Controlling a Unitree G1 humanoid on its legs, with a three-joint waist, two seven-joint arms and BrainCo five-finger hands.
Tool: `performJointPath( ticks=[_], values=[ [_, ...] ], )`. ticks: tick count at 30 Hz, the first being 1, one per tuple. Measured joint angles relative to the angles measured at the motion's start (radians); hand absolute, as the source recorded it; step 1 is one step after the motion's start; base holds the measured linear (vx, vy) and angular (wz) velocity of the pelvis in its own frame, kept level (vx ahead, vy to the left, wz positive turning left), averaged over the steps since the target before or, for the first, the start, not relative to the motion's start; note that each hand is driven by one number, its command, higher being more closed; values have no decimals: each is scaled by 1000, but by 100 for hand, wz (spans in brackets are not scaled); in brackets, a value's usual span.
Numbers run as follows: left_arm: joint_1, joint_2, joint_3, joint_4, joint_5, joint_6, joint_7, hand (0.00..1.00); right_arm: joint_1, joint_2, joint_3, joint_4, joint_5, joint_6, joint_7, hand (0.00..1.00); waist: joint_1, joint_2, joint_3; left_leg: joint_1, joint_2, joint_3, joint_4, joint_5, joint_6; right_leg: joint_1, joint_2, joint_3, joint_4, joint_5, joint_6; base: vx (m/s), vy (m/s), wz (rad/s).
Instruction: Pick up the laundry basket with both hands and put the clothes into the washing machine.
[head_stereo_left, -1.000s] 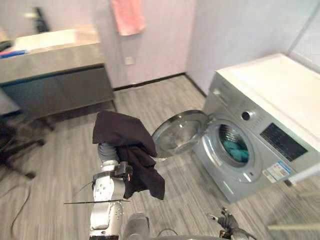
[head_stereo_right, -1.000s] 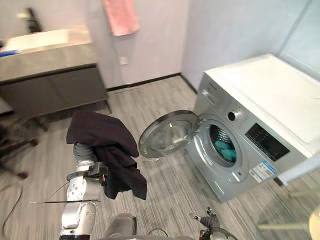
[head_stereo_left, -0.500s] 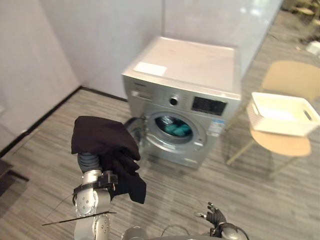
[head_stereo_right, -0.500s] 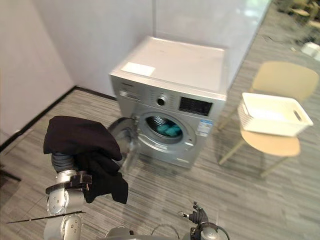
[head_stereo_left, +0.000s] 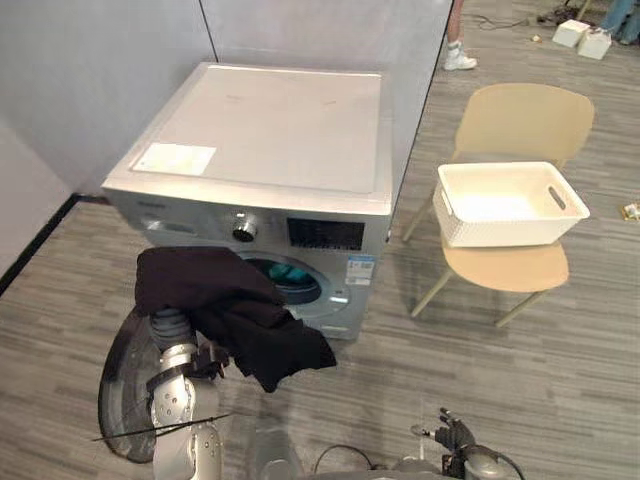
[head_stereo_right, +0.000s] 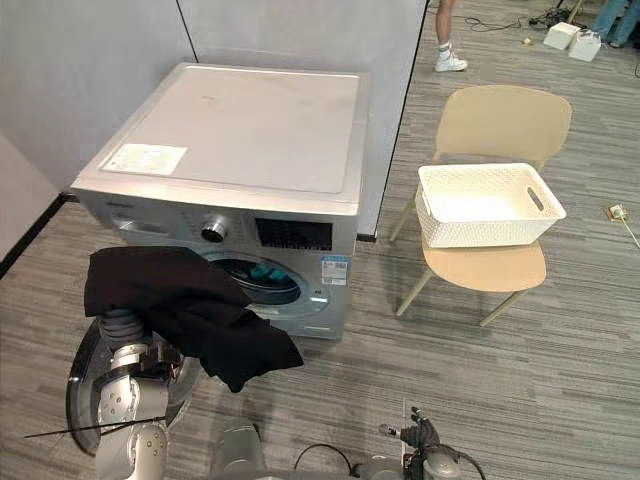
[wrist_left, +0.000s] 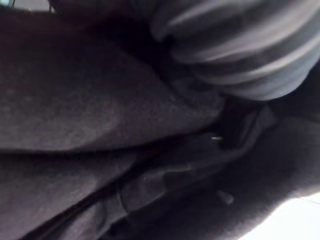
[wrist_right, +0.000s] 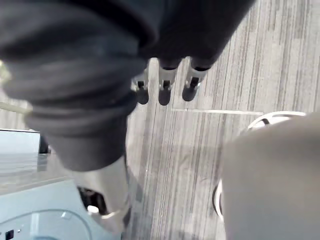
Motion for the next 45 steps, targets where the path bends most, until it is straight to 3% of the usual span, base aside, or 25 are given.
performJointPath(
  ticks=[3,4,5,6,7,10,12,13,14,16,18,21,22,25,30,33,34,35,36,40,45],
  values=[
    [-1,0,-2,4,0,0,-2,100,-6,11,5,10,0,2,-8,0,4,-35,17,-29,-101,24,-222,-19,-18,60,-42,-1,-35,1,4,337,133,8],
    [3,0,-11,6,-1,0,-2,100,-3,15,7,21,2,-1,-17,0,4,-50,11,-25,-168,32,-414,15,-28,71,-72,-13,-28,8,38,348,222,19],
    [9,3,-19,4,-1,-2,-2,100,-4,7,6,34,3,-3,-18,0,6,-33,3,-9,-209,16,-579,147,-29,86,-74,-17,-14,7,80,328,205,23],
    [7,23,-22,21,-2,-2,-1,100,-12,29,1,51,4,-3,-19,0,6,-83,-4,10,-242,24,-585,153,-14,80,-112,-12,4,2,91,268,123,21],
    [6,26,-23,27,-4,-1,-1,100,-11,39,1,54,4,-4,-18,0,3,-87,-7,11,-247,18,-592,149,-6,71,-116,-7,15,14,100,274,140,27],
    [21,21,-70,73,-1,2,-4,100,-15,59,5,45,-1,-15,-17,0,6,-64,7,45,-227,7,-593,140,7,53,-109,30,-26,-19,116,222,182,-10],
    [45,23,-114,108,-1,10,-21,100,-16,58,24,40,-2,-16,-17,0,7,-65,7,85,-220,46,-574,116,11,21,-123,62,-63,38,123,73,78,-40],
    [57,29,-131,116,0,10,-32,100,-16,59,45,36,-1,-16,-17,0,8,-75,1,90,-223,68,-549,68,-6,-21,-135,80,-51,109,139,16,16,-31],
    [59,28,-137,127,0,11,-42,100,-19,56,53,34,-2,-18,-17,0,6,-69,-5,90,-215,70,-537,38,-14,-21,-139,85,-44,93,157,-8,37,-50],
    [64,14,-162,177,9,13,-46,100,-40,34,95,34,-2,-19,-18,0,17,-33,5,69,-180,106,-511,20,-23,-62,-123,136,-45,82,142,-88,23,-65],
    [57,11,-170,215,21,12,-44,100,-67,19,129,37,-2,-16,-20,0,29,-18,21,48,-161,136,-505,21,-23,-109,-122,142,-32,80,140,-107,11,-64],
    [19,9,-170,255,30,9,-36,100,-131,17,184,34,-12,-13,-25,0,31,-24,108,9,-139,142,-469,21,-23,-190,-124,136,72,76,135,-131,6,-28],
    [-4,10,-169,258,30,9,-22,100,-166,18,214,34,-14,-13,-38,0,32,-39,149,-25,-137,137,-455,21,-23,-235,-126,133,109,67,130,-171,2,-2],
    [-60,0,-169,288,40,10,9,100,-229,23,262,12,-16,-13,-70,0,32,-54,233,-138,-141,102,-430,39,-21,-333,-149,75,164,56,134,-132,10,20],
    [-152,-14,-132,294,40,12,90,100,-272,48,269,-76,-11,-12,-147,0,34,-77,293,-320,-173,43,-363,49,-12,-490,-198,10,308,27,134,-39,27,36],
    [-316,-12,-60,292,40,10,158,100,-273,78,262,-253,112,-30,-171,0,32,-107,326,-438,-180,14,-280,41,-6,-604,-235,-8,441,-17,134,-31,24,24],
    [-356,-11,-50,292,40,9,173,100,-273,81,262,-293,172,-48,-171,0,29,-107,329,-471,-181,6,-257,36,0,-633,-242,-13,474,-30,137,-106,19,20],
    [-458,-15,-39,292,40,0,207,100,-276,96,261,-385,302,-89,-167,0,27,-107,344,-547,-187,-11,-191,22,3,-705,-265,-14,566,-67,135,-101,18,18],
    [-496,-15,-39,291,40,-3,215,100,-280,103,260,-415,343,-101,-165,0,25,-108,348,-579,-189,-18,-163,16,2,-735,-273,-10,603,-82,136,-134,10,18],
    [-704,7,-3,282,-5,-34,265,100,-311,163,283,-544,673,-177,-92,0,-7,-108,352,-776,-184,-29,23,-31,1,-945,-316,43,837,-162,128,-131,-29,-5],
    [-838,71,2,228,-73,-76,300,100,-324,170,340,-639,942,-207,10,0,-19,-108,352,-995,-158,-27,173,-52,4,-1180,-333,103,1014,-244,134,-174,-59,-21]
  ],
)
